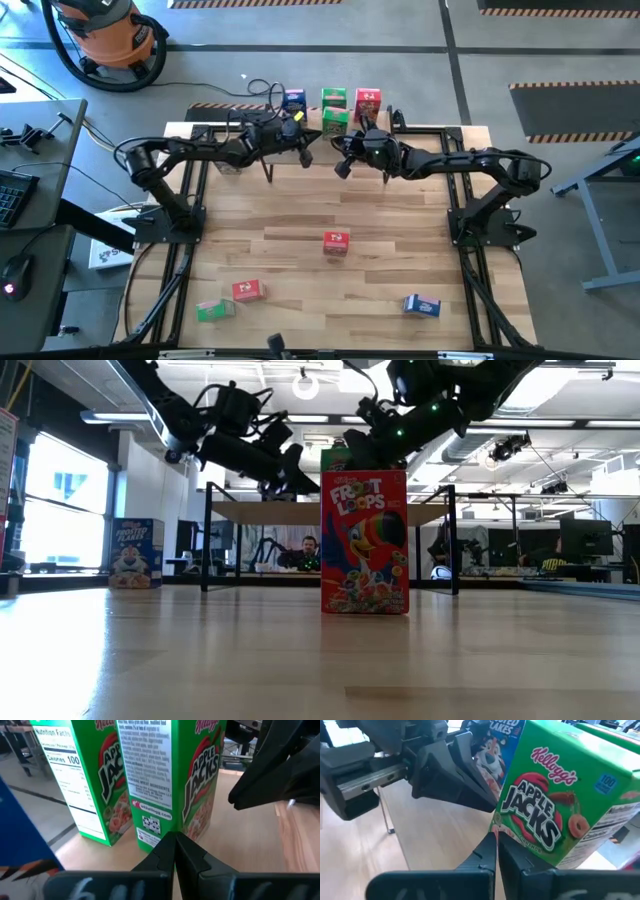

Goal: Stack cereal on shelf
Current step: Adjust the bottom green cereal box on the shelf

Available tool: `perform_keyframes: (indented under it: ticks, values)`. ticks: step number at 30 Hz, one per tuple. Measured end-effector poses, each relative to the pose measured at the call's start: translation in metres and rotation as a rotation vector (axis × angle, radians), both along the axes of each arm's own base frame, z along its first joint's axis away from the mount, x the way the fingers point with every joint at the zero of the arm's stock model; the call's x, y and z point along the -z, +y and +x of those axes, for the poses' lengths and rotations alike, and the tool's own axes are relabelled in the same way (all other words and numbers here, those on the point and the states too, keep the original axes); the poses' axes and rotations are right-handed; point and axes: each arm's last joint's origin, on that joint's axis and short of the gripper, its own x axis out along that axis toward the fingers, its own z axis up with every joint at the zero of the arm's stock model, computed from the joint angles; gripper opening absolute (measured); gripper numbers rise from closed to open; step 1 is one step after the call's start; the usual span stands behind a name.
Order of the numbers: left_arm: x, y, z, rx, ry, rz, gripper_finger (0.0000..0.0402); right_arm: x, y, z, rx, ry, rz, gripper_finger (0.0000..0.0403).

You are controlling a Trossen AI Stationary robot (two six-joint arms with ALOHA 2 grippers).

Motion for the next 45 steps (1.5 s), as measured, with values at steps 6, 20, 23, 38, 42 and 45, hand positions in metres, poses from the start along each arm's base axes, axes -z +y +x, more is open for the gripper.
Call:
perform_keyframes:
  ticks: [6, 20, 23, 38, 42, 45]
  values:
    - [-0.001, 0.000, 0.000, 0.000, -0.003, -0.008, 0.0000, 0.001, -0.007, -0.003, 0.027, 0.010, -0.001, 0.0000]
    - [-0.018, -0.010, -0.011, 0.057, 0.014, -0.010, 0.0000, -0.006, -0.014, -0.017, 0.030, 0.107, -0.040, 0.0000]
    - [-0.016, -0.011, -0.011, 0.100, 0.024, -0.038, 0.0000, -0.005, -0.021, -0.019, 0.015, 0.090, -0.005, 0.0000]
    - [-0.016, -0.022, -0.005, 0.147, 0.028, -0.012, 0.0000, 0.000, -0.023, -0.025, 0.065, 0.138, 0.038, 0.0000]
    - [-0.018, -0.026, -0.002, 0.167, 0.019, 0.013, 0.0000, -0.007, -0.018, -0.029, 0.065, 0.135, 0.037, 0.0000]
    - [-0.018, -0.029, -0.001, 0.178, 0.021, 0.024, 0.0000, -0.009, -0.019, -0.030, 0.090, 0.126, 0.034, 0.0000]
